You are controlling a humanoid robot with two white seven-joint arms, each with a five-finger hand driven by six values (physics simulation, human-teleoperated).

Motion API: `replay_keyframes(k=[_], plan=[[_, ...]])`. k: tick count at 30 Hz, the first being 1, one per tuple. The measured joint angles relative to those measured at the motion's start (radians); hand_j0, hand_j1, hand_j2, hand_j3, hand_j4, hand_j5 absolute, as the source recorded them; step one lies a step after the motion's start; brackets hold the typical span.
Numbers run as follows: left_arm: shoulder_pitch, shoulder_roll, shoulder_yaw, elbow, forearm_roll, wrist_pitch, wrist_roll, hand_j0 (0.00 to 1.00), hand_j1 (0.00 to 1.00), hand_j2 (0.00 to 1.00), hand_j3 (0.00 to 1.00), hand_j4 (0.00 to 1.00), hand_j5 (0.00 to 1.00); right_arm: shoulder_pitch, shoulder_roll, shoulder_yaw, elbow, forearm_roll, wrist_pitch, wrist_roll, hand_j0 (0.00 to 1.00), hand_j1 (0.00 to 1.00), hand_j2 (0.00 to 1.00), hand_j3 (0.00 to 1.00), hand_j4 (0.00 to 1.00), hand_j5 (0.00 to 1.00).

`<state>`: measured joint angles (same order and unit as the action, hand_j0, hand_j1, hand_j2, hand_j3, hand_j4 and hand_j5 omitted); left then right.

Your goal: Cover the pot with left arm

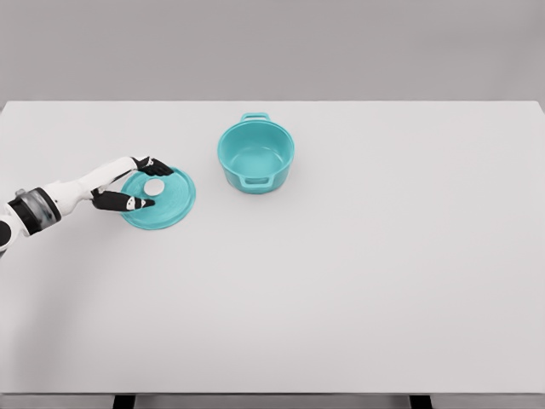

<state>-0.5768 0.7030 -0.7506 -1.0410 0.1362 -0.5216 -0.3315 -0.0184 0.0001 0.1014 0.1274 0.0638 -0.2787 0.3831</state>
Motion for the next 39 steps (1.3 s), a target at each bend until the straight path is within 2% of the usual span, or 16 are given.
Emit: replay_keyframes(k=[3,6,15,31,39], plan=[[0.003,0.000,-0.005,0.000,0.000,0.000,0.002,0.53,0.53,0.53,0.53,0.53,0.53,0.002,0.000,0.000,0.000,0.000,0.000,0.000,1.00,1.00,1.00,1.00,1.00,1.00],[0.003,0.001,-0.014,-0.001,0.013,0.003,0.008,0.49,0.49,0.49,0.49,0.49,0.49,0.000,0.000,0.000,0.000,0.000,0.000,0.000,1.00,1.00,1.00,1.00,1.00,1.00],[0.000,-0.002,-0.022,-0.004,0.008,0.001,0.009,0.49,0.49,0.49,0.49,0.49,0.49,0.000,0.000,0.000,0.000,0.000,0.000,0.000,1.00,1.00,1.00,1.00,1.00,1.00],[-0.115,-0.037,-0.025,-0.022,0.001,-0.003,-0.005,0.50,0.50,0.50,0.50,0.50,0.50,0.000,0.000,0.000,0.000,0.000,0.000,0.000,1.00,1.00,1.00,1.00,1.00,1.00],[-0.115,-0.040,-0.023,-0.021,0.004,-0.003,-0.003,0.50,0.50,0.50,0.50,0.50,0.50,0.000,0.000,0.000,0.000,0.000,0.000,0.000,1.00,1.00,1.00,1.00,1.00,1.00]])
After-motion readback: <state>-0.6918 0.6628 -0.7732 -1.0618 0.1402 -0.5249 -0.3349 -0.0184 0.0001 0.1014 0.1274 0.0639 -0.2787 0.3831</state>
